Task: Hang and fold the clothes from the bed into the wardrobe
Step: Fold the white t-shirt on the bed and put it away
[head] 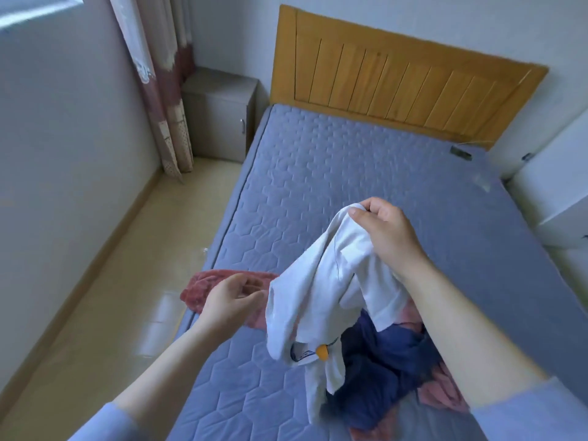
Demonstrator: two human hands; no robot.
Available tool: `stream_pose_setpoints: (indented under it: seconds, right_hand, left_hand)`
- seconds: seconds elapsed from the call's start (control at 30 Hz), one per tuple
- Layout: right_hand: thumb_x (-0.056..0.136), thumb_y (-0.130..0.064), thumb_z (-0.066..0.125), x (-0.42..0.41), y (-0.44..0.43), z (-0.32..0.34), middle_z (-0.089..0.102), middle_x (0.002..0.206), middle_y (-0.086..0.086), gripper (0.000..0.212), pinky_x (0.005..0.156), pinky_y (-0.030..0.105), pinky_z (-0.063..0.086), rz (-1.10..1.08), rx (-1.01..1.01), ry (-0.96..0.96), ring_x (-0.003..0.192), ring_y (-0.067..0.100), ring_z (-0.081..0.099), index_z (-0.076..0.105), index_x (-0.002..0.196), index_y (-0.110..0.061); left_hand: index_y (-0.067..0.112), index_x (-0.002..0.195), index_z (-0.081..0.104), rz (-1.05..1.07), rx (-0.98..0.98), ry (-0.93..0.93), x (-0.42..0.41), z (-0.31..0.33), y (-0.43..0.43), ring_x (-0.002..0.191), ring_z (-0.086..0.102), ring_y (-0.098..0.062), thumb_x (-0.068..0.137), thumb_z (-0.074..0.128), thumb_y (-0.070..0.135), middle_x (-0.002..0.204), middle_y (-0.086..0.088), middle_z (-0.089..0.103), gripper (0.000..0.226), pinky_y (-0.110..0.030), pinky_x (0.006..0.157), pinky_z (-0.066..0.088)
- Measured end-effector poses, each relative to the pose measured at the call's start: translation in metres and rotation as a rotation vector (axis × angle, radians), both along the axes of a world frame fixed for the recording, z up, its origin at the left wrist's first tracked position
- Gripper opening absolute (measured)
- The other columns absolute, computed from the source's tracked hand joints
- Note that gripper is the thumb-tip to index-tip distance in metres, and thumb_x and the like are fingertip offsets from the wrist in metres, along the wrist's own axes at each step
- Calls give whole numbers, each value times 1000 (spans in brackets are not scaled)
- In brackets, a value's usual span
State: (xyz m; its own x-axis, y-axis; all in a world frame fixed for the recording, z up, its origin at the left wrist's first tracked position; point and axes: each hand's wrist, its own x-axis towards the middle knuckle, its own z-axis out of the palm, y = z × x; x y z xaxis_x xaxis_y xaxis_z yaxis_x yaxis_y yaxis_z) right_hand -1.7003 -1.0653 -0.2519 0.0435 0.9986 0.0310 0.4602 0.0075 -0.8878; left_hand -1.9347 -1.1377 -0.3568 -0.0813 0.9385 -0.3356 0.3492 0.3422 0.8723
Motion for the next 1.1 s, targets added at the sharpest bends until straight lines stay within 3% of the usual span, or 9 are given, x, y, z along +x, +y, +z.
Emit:
stream_pose_setpoints:
  seconds: [0.1,0.33,0.43,0.57,0.67,0.77,0.83,0.87,1.1]
  right_hand:
    - [93,-19,58,-2,3,50,50,74,2,15,71,32,35,-19,76,96,73,15,44,62,82,-11]
    - [95,-20,56,-12,4,141,48,83,7,13,76,33,33,15,249,183,80,18,41,60,84,-14]
    - [94,-21,58,-20,2,171,55,85,6,14,82,33,39,38,296,214,85,16,49,62,80,-19]
    - [93,-21,59,-34,-2,207,55,79,4,18,80,33,39,76,369,230,81,16,49,60,76,-19]
    - [93,-18,60,-44,-6,227,50,76,6,23,78,34,37,114,403,263,80,19,46,56,70,-19]
    - [93,-18,59,-49,-10,239,50,82,10,22,79,34,39,144,410,289,82,21,48,56,72,-17]
    - [94,-19,58,-48,-10,242,50,81,9,22,78,33,40,152,411,302,82,21,48,56,72,-17]
    - [94,-19,59,-47,-9,243,50,80,9,22,78,33,40,147,413,303,82,20,49,57,72,-17]
    - [93,-24,57,-14,21,231,61,84,7,19,76,33,45,-66,402,167,82,19,54,61,77,-16]
  left_hand:
    - [30,88,69,-64,70,-8,9,29,2,77,67,0,79,68,23,87,14,73,12,-20,69,52]
    - [31,99,67,-212,233,-19,25,81,0,80,68,3,81,74,23,99,13,70,21,-20,70,54]
    - [30,100,69,-176,327,-56,30,104,5,83,68,3,79,77,23,99,13,70,23,-11,65,50]
    - [34,118,62,-134,451,24,34,124,14,103,60,4,75,80,28,114,17,63,47,-28,92,52]
    - [39,130,43,-134,517,77,38,133,19,114,50,1,69,83,38,124,23,50,73,-30,96,46]
    - [42,111,45,-93,523,52,44,141,26,95,59,-1,72,81,40,104,20,58,53,-23,77,48]
    - [30,84,48,-26,583,157,44,144,31,67,54,-6,80,73,33,74,12,57,25,-20,55,37]
    - [23,73,44,-10,637,209,44,144,31,59,47,-10,84,69,29,64,9,50,28,-21,51,31]
    - [3,73,51,29,595,40,34,162,30,57,40,-11,85,63,17,60,4,46,22,-27,54,32]
